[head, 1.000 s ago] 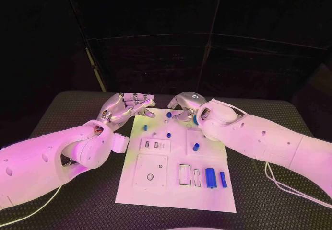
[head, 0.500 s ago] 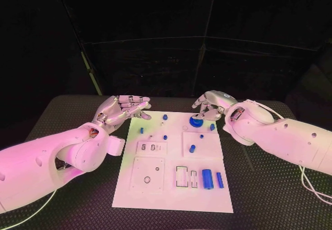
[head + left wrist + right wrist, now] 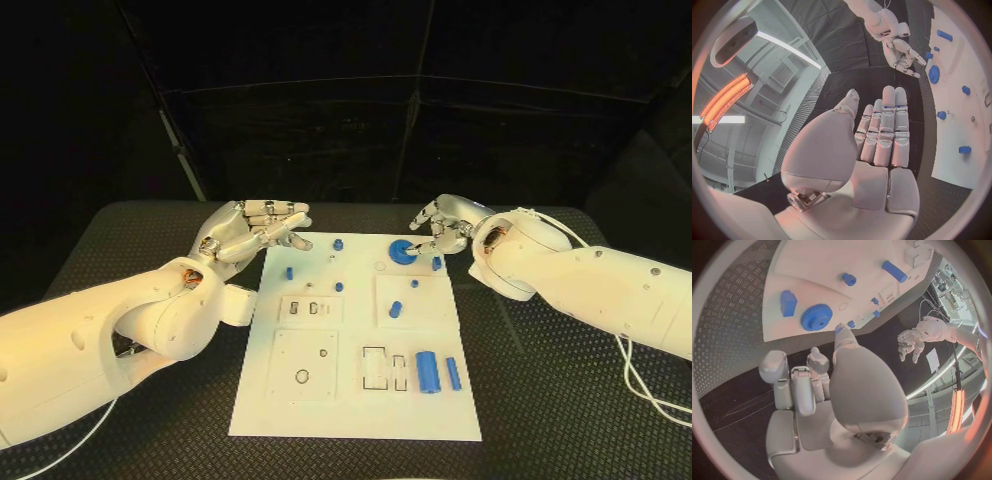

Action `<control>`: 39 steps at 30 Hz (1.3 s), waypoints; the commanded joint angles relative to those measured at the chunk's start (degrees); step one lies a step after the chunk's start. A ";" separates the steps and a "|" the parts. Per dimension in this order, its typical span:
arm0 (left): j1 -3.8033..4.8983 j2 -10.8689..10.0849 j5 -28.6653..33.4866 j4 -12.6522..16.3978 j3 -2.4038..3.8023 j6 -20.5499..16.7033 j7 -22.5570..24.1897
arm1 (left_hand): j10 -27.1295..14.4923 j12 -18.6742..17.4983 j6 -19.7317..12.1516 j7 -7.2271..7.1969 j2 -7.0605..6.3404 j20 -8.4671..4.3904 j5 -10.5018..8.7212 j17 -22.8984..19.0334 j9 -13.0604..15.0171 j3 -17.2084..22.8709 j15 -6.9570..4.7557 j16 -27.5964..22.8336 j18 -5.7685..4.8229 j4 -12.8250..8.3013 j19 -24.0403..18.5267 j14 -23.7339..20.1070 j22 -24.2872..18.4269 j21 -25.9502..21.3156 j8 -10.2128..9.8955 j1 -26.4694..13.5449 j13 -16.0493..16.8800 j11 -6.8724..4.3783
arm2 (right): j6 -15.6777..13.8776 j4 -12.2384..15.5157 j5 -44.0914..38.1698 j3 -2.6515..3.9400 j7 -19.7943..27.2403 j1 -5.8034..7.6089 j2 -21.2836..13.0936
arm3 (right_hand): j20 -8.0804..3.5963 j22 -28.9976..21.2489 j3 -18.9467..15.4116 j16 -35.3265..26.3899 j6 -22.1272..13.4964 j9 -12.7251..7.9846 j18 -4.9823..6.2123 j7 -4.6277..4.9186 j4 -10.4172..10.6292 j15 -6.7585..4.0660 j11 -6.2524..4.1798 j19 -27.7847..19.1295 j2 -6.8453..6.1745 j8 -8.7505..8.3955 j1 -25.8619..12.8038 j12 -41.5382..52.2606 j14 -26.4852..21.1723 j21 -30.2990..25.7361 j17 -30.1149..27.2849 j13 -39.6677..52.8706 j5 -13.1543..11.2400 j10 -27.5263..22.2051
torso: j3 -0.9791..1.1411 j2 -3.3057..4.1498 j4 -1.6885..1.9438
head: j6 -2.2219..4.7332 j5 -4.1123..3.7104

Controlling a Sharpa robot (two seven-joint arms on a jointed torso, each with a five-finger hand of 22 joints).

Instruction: Assemble the parts on the task board

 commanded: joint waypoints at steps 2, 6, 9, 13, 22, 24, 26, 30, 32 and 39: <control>0.06 0.20 -0.15 -0.09 0.05 0.89 0.25 | -0.16 -0.32 -0.06 0.47 0.37 0.12 -0.22 0.07 -0.06 -0.09 0.09 -0.21 0.57 -0.24 -0.45 -0.48 -0.07 -0.23 -0.30 -0.09 -0.02 0.32 | 2.31 -1.12 -0.51 0.05 -1.57 0.09 1.00 | 0.04 1.26 -0.16 0.79 -0.66 -0.06 -0.95 0.20 0.21 0.56 0.12 1.05 0.40 0.62 0.63 4.08 4.68 0.74 7.49 5.00 0.02 2.11 | -0.05 0.05 0.04 | -0.07 -0.08; 0.06 0.31 -0.15 -0.18 0.05 0.95 0.24 | -0.16 -0.32 -0.06 0.47 0.37 0.12 -0.22 0.07 -0.06 -0.09 0.09 -0.21 0.57 -0.24 -0.45 -0.48 -0.07 -0.23 -0.30 -0.09 -0.02 0.32 | 3.20 -1.72 -1.15 0.04 -1.56 0.08 1.83 | 0.15 3.05 -0.13 1.35 -0.35 0.05 -1.26 0.16 0.03 0.63 0.17 2.16 1.06 1.55 0.92 8.57 4.91 1.60 8.89 10.56 0.25 4.47 | -0.03 0.10 0.05 | -0.31 -0.07; 0.06 0.33 -0.15 -0.29 0.05 0.96 0.21 | -0.16 -0.32 -0.06 0.47 0.37 0.12 -0.22 0.07 -0.06 -0.09 0.09 -0.21 0.57 -0.24 -0.45 -0.48 -0.07 -0.23 -0.30 -0.09 -0.02 0.32 | 4.02 -1.98 -2.27 0.04 -1.62 0.06 2.41 | 0.16 3.93 -0.01 1.63 0.04 0.08 -1.41 0.09 -0.21 0.64 0.12 2.68 1.57 2.20 1.42 11.26 5.03 2.04 9.59 13.99 0.20 5.94 | -0.03 0.04 -0.01 | -0.35 -0.07; 0.05 0.34 -0.15 -0.31 0.05 1.00 0.21 | -0.16 -0.32 -0.06 0.47 0.37 0.12 -0.22 0.07 -0.06 -0.09 0.09 -0.21 0.57 -0.24 -0.45 -0.48 -0.07 -0.23 -0.30 -0.09 -0.02 0.32 | 4.70 -2.42 -3.42 0.03 -2.23 0.05 2.83 | 0.16 4.88 0.15 1.77 0.28 0.07 -1.58 0.04 -0.49 0.62 0.10 3.24 1.96 2.57 1.96 12.37 5.09 2.47 9.98 15.43 0.17 6.51 | -0.04 0.04 0.07 | -0.40 -0.19; 0.05 0.45 -0.15 -0.38 0.05 1.06 0.20 | -0.15 -0.35 -0.06 0.45 0.39 0.14 -0.22 0.13 -0.06 -0.12 0.10 -0.26 0.57 -0.27 -0.48 -0.50 -0.09 -0.25 -0.34 -0.06 -0.01 0.31 | 5.71 -3.88 -5.37 0.03 -3.50 0.03 3.94 | 0.16 6.65 0.52 2.02 0.23 -0.04 -1.91 0.07 -1.09 0.64 0.13 4.32 2.63 2.80 2.89 13.99 5.21 3.27 10.64 17.61 0.61 7.49 | 0.01 0.08 0.03 | -0.52 -0.22; 0.05 0.48 -0.15 -0.41 0.05 1.07 0.20 | -0.14 -0.36 -0.05 0.44 0.40 0.14 -0.21 0.14 -0.06 -0.12 0.10 -0.27 0.57 -0.29 -0.48 -0.51 -0.09 -0.25 -0.35 -0.05 -0.01 0.31 | 5.81 -4.23 -5.69 0.03 -3.69 0.02 4.23 | 0.17 6.78 0.59 2.04 0.23 -0.05 -1.93 0.08 -1.24 0.65 0.14 4.40 2.77 2.84 3.07 14.17 5.22 3.34 10.69 17.84 0.63 7.58 | 0.00 0.08 0.04 | -0.58 -0.22; 0.05 0.50 -0.15 -0.43 0.05 1.07 0.20 | -0.14 -0.36 -0.05 0.44 0.41 0.14 -0.21 0.15 -0.05 -0.11 0.10 -0.28 0.58 -0.31 -0.48 -0.52 -0.09 -0.26 -0.36 -0.03 0.00 0.30 | 5.87 -4.57 -5.96 0.02 -3.82 0.01 4.47 | 0.18 6.85 0.66 2.05 0.24 -0.06 -1.94 0.09 -1.36 0.66 0.15 4.43 2.93 2.88 3.21 14.26 5.22 3.38 10.71 17.97 0.64 7.62 | 0.01 0.07 0.04 | -0.59 -0.19; 0.04 0.52 -0.15 -0.48 0.05 1.07 0.18 | -0.14 -0.36 -0.05 0.44 0.41 0.14 -0.21 0.15 -0.05 -0.11 0.10 -0.28 0.58 -0.31 -0.48 -0.52 -0.09 -0.26 -0.36 -0.03 0.00 0.30 | 6.03 -5.20 -6.30 0.02 -3.93 -0.02 4.85 | 0.19 7.00 0.98 2.09 0.42 -0.08 -1.97 0.08 -1.92 0.68 0.15 4.50 3.63 3.08 3.80 14.61 5.23 3.48 10.80 18.46 0.69 7.77 | 0.01 0.08 0.06 | -0.64 -0.17; 0.04 0.53 -0.15 -0.51 0.05 1.07 0.18 | -0.14 -0.36 -0.05 0.44 0.41 0.14 -0.21 0.15 -0.05 -0.11 0.10 -0.28 0.58 -0.31 -0.48 -0.52 -0.09 -0.26 -0.36 -0.03 0.00 0.30 | 6.32 -5.47 -6.41 0.01 -3.88 -0.05 5.03 | 0.20 7.09 1.12 2.12 0.56 -0.08 -1.98 0.07 -2.22 0.68 0.14 4.54 3.89 3.19 4.08 14.98 5.24 3.52 10.87 18.98 0.64 8.02 | 0.01 0.06 0.06 | -0.70 -0.17; 0.04 0.56 -0.15 -0.55 0.05 1.11 0.16 | -0.14 -0.36 -0.05 0.44 0.41 0.14 -0.21 0.15 -0.05 -0.11 0.10 -0.28 0.58 -0.31 -0.48 -0.52 -0.09 -0.26 -0.36 -0.03 0.00 0.30 | 6.75 -5.55 -6.75 0.00 -3.72 -0.25 5.45 | 0.17 7.47 2.03 2.20 1.63 -0.08 -2.03 -0.07 -3.34 0.62 0.05 4.68 4.80 3.73 4.62 15.89 5.27 3.73 11.08 20.28 -2.23 8.61 | 0.01 0.07 -0.01 | -0.86 -0.06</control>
